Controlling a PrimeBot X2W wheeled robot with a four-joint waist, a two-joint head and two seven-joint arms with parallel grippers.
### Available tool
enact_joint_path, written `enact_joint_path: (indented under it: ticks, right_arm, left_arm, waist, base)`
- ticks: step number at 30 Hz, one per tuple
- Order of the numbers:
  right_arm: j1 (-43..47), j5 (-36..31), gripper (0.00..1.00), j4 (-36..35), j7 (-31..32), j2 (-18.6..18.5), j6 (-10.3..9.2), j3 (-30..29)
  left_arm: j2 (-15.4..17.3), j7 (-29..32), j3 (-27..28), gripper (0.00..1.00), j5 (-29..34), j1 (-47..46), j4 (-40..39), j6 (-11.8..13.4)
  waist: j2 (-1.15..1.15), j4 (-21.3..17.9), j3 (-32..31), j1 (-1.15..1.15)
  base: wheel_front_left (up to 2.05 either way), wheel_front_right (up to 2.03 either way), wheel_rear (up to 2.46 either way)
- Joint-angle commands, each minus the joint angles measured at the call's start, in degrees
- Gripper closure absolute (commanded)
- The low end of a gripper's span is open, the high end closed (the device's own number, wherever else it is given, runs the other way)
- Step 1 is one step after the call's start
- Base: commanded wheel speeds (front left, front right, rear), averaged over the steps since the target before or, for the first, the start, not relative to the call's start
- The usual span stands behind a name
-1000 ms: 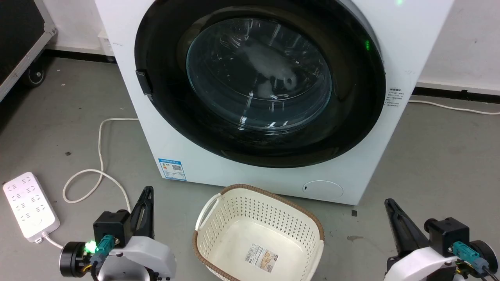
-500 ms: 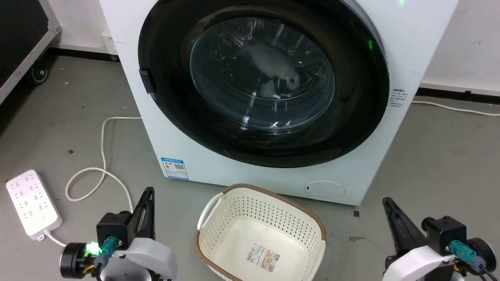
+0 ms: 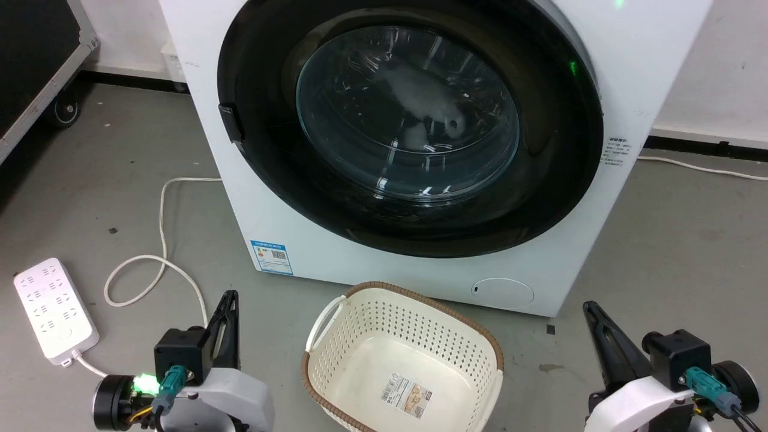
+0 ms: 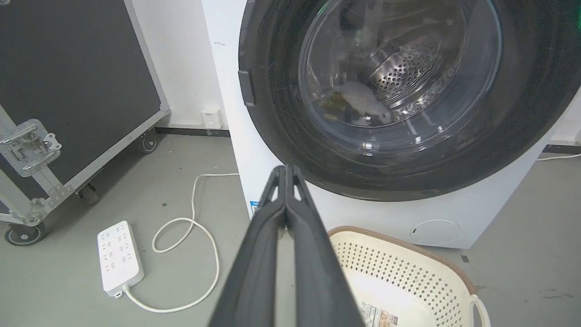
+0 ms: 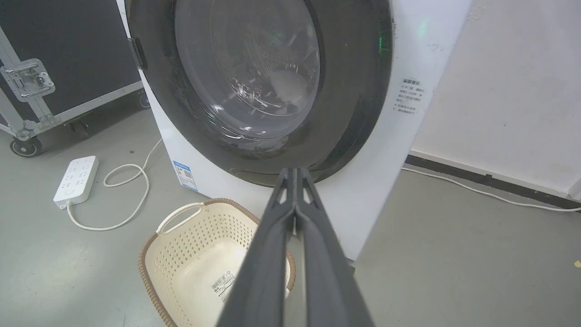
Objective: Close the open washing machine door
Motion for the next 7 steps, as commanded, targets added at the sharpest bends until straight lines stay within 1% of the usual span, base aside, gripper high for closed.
enact_joint_path:
  ticks: [1,7]
  right_arm:
    - [-0.82,-0.43,1.0,-0.35,0.03,-0.26,-0.04,0.06]
    - [-0.82,-0.43,1.0,-0.35,0.03,-0.26,-0.04,0.06]
  left_arm:
    - [-0.16,0.02,0.35,1.0,0.52,1.04,-0.35,-0.28]
    - [-0.16,0.02,0.35,1.0,0.52,1.04,-0.35,-0.28]
  waist:
    - [0.0,0.01,0.0,0.0]
    - [0.0,0.01,0.0,0.0]
  base:
    - [0.0,0.0,0.0]
    - [0.0,0.0,0.0]
